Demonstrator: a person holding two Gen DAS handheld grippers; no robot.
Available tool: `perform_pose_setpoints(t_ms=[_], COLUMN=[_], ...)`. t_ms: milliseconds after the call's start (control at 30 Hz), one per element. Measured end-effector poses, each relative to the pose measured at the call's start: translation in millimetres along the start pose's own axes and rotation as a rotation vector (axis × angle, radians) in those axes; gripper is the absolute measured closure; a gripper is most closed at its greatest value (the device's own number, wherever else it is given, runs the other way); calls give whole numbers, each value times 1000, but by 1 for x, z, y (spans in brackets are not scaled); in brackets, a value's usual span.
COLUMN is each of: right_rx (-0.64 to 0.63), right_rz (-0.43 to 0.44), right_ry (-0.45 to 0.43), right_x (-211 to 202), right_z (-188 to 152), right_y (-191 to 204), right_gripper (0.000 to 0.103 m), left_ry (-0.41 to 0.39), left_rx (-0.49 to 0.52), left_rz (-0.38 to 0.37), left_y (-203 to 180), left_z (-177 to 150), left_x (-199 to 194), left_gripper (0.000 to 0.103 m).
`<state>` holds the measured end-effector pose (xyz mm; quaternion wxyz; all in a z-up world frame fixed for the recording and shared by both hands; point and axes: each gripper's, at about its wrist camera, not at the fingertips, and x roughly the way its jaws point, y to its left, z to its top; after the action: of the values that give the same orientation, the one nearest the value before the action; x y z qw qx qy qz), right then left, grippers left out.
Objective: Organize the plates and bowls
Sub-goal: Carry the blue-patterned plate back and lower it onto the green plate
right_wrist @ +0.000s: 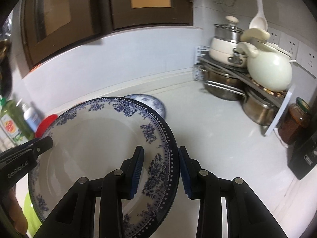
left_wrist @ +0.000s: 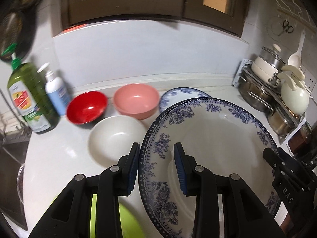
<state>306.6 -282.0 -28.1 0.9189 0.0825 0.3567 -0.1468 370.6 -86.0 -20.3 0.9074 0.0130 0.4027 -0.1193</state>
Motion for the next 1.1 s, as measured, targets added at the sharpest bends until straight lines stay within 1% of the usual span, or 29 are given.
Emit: perform_pose_setpoints(t_ms=[300, 533, 667, 767, 967, 1100], right_rx=[-66, -120, -154, -186, -223, -250], right_rz=[64, 134, 175, 206, 241, 264], right_ry=[-9, -7, -3, 1, 22, 47], right_x=[-15, -26, -34, -39, -44, -44], right_z=[-13, -28, -38, -47, -61, -74], right_y=[57, 107, 133, 153, 175, 189], right_gripper=[66, 66, 66, 66, 66, 66], left_ry=[-29, -40, -49, -41, -19, 12], left_rx=[-70, -141, -161, -186, -204, -226], left_rz=[57, 128, 168, 186, 222, 239], left_y=[63, 117, 141, 155, 177, 187], left_z=[-25, -49, -64, -71, -96, -112], left_x=[-33, -62, -78, -85, -96, -96], left_gripper=[68, 68, 68, 68, 68, 68])
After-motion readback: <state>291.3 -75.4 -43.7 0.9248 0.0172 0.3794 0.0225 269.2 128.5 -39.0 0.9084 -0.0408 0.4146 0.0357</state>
